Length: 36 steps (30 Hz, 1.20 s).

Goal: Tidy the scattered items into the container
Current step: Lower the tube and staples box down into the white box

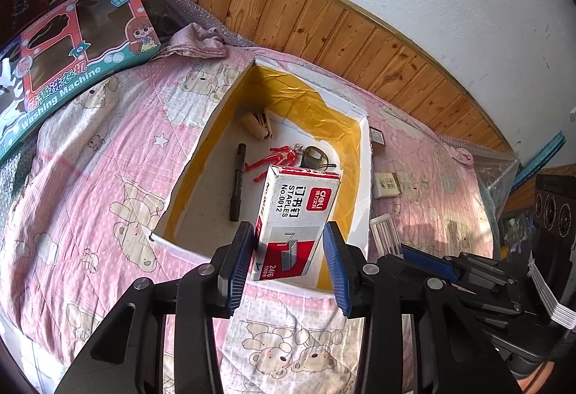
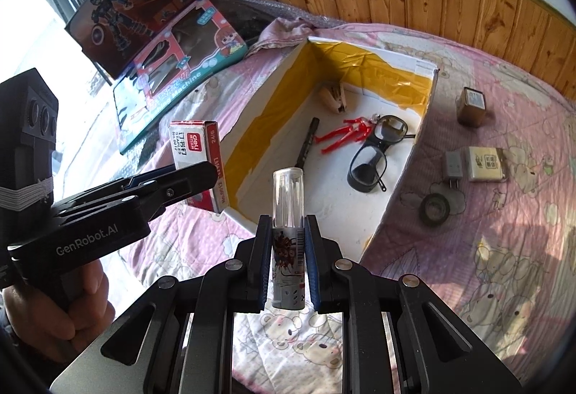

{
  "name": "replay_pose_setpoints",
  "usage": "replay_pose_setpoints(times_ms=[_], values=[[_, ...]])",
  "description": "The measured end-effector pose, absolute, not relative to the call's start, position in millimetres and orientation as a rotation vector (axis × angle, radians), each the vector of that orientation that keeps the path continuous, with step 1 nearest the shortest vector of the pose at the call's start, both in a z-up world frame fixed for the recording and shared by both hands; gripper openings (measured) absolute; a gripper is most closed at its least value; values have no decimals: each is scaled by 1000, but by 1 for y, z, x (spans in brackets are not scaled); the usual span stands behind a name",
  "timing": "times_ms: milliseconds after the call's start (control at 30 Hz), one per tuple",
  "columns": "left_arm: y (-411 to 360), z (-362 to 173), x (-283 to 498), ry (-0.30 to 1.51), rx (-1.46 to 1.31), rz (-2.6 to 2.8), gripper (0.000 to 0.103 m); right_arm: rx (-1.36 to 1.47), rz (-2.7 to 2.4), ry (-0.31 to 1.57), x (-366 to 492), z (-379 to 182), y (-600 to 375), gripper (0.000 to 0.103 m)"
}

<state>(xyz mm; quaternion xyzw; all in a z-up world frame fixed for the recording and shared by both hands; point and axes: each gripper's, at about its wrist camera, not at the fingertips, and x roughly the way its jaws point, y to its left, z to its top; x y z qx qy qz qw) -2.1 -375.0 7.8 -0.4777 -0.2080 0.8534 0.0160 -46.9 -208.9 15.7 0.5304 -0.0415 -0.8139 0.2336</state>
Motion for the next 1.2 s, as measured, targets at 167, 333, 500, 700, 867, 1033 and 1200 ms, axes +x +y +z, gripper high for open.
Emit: replay_pose_setpoints(times_ms=[167, 333, 500, 700, 867, 1033, 1200], values=[[-376, 1, -13, -643, -1513, 2646, 41, 1474, -2224, -110, -60, 10, -210, 18], [-376, -8, -24, -630, -1541, 2632, 41, 1487, -2214, -94, -71, 5, -213, 18], [-375, -13, -33, -625, -1557, 2620, 41, 1506, -2202, -84, -79, 0, -215, 18], [-380, -20, -44, -625, -1582, 2616, 41, 1524, -2180, -66, -87, -6, -220, 18], [-383, -29, -52, -609, -1614, 2604, 41, 1541, -2161, -52, -92, -13, -224, 18], [-384, -37, -60, -584, -1643, 2590, 41, 1555, -2146, -44, -96, -19, -228, 18], [-386, -43, -68, -555, -1666, 2577, 41, 1565, -2128, -43, -100, -24, -232, 18]])
